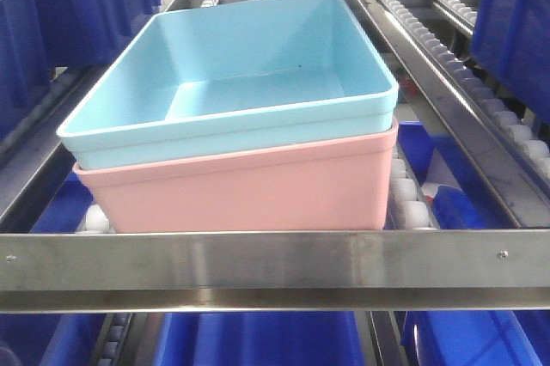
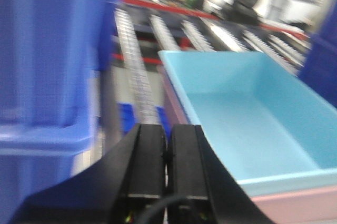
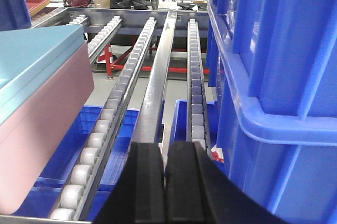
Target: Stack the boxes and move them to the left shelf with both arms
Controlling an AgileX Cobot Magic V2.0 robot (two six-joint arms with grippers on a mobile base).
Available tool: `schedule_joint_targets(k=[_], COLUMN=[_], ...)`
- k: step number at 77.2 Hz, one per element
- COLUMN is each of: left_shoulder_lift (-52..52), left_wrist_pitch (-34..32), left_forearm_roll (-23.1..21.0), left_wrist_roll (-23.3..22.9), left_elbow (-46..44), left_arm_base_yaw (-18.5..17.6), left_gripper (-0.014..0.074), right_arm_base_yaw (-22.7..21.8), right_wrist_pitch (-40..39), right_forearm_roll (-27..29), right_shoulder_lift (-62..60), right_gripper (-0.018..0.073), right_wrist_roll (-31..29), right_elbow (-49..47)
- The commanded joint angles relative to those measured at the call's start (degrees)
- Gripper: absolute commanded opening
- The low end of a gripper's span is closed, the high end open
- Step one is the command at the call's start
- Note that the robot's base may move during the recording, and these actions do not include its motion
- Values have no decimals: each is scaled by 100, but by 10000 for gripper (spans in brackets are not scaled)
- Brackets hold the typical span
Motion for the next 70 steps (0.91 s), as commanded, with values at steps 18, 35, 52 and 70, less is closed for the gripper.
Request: schedule_joint_targets(k=[18, 35, 52, 70], left_shoulder_lift=[-485, -485, -485, -485], left_wrist_pitch=[-964, -976, -965, -1023], left_forearm_roll=[-225, -113, 77, -168], left_wrist_roll=[254, 254, 254, 794], left_elbow=[745, 745, 745, 745], left_arm_base_yaw=[589, 963, 1446, 1438], left_gripper=[-7, -7, -7, -7], right_arm_base_yaw=[-39, -39, -39, -39], right_wrist_pitch=[-535, -510, -510, -510], right_forearm_roll=[-7, -7, -7, -7], right_shoulder_lift=[-108, -108, -108, -108], right_gripper=[54, 54, 54, 54], right_wrist_roll=[-7, -7, -7, -7], right_elbow=[-128, -128, -128, -128])
